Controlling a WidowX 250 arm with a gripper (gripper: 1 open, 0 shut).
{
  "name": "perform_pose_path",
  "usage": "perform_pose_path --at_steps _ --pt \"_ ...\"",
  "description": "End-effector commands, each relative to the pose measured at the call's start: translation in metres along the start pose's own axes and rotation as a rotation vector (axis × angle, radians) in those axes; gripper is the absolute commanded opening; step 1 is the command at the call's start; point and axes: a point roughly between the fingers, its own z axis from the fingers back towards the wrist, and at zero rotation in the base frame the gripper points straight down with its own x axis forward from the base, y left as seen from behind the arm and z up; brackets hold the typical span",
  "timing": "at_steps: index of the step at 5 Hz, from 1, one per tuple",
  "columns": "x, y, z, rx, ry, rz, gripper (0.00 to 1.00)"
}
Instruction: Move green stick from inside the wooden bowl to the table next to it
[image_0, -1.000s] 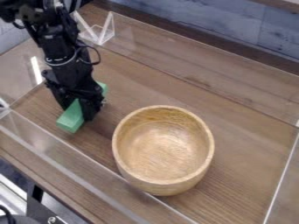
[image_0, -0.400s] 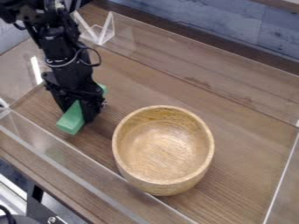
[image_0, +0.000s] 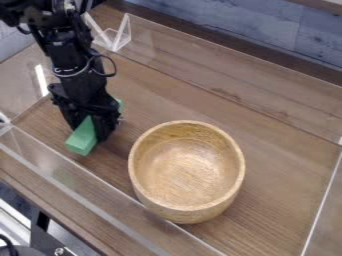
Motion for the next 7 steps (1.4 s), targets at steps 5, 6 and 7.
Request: perform_pose_path --at_steps 5,6,7 --pt "0.010 -0.004 0.017 0.008 -0.010 0.038 0.00" --pt "0.019 -0.007 0.027 0.006 -0.013 0.064 0.00" --pt "0.039 -0.017 0.040 -0.004 -0.031 0.098 0.00"
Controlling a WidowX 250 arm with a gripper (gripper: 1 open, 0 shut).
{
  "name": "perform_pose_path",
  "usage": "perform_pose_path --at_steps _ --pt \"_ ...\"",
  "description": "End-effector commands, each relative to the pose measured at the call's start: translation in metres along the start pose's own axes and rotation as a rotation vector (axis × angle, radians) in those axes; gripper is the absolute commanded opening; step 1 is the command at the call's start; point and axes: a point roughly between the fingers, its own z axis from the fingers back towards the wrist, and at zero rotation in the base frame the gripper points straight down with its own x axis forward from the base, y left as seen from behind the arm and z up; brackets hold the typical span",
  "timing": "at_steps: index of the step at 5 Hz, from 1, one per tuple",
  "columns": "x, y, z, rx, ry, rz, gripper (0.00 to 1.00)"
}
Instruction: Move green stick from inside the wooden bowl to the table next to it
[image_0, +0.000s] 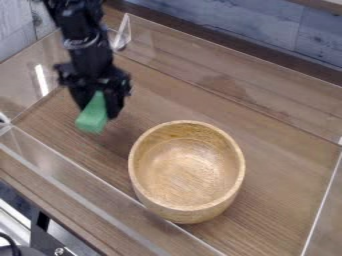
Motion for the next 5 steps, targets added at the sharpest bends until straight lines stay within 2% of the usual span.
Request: perform_pose_path --at_steps 1,2,3,4,5 --pt "0.034 -0.027 0.022 -0.009 -0.074 0.063 0.00" --pt "0.055 -0.056 0.022 -0.026 -0.086 0.101 0.00" --pt "0.068 -0.085 0.019 -0.044 -0.098 0.114 0.00" --pt "0.078 -0.105 0.012 -0.052 -0.111 0.118 0.00" --pt "0.088 -0.113 0.004 -0.052 -0.130 0.120 0.00"
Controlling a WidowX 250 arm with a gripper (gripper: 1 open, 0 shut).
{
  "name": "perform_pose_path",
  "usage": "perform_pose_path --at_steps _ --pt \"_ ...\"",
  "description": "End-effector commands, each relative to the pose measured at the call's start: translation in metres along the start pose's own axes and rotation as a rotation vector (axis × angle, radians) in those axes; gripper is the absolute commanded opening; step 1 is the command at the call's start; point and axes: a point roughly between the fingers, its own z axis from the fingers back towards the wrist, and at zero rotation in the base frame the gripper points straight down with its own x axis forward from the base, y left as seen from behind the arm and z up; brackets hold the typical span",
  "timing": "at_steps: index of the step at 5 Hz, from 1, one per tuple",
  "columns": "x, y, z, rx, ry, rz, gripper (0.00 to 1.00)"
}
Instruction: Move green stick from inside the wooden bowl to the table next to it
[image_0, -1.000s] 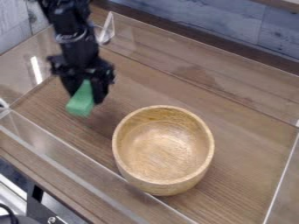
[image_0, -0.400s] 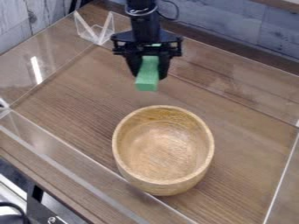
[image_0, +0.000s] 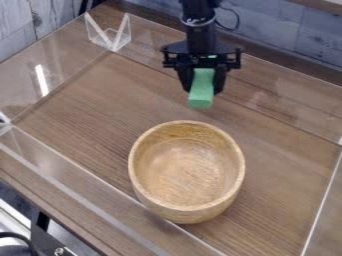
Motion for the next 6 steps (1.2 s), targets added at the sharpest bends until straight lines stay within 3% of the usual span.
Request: perform_pose_path --at_steps 1,4,6 --pt "0.019 0.004 0.014 -0.009 -0.081 0.003 0.00" --pt "0.036 0.017 0.005 0.005 -0.115 0.025 0.00" --pt "0.035 0.027 0.009 0.013 -0.109 0.023 0.00"
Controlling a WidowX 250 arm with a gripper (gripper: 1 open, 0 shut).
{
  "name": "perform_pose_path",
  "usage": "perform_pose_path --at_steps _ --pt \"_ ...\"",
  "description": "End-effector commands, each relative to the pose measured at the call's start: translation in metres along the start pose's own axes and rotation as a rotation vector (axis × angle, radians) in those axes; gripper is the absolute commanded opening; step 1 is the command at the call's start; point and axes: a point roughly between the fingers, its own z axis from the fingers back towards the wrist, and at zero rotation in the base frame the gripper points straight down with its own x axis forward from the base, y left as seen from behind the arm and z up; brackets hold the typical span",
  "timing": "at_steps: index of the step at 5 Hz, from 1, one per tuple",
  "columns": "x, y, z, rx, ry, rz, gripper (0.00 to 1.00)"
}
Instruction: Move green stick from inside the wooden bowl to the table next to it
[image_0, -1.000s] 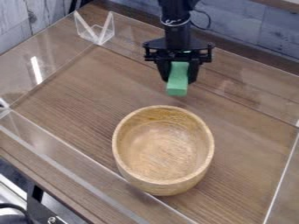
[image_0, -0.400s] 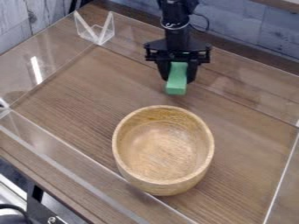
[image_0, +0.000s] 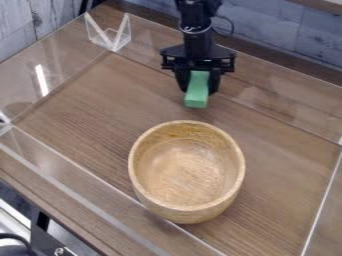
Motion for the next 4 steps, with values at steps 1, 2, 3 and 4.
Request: perform_pose_path --at_steps 1,2,3,4 --pt "0.0118 0.0034 0.0249 -0.014 -0.061 -0.013 0.00" --pt "0.0112 0.0067 0.0293 -0.017 -0.055 -0.019 0.00" --pt "0.0117 0.0090 0.0322 -0.021 -0.053 -0.024 0.00" --pt "0.0121 0.0098 0.0344 -0.026 -0.051 -0.028 0.00"
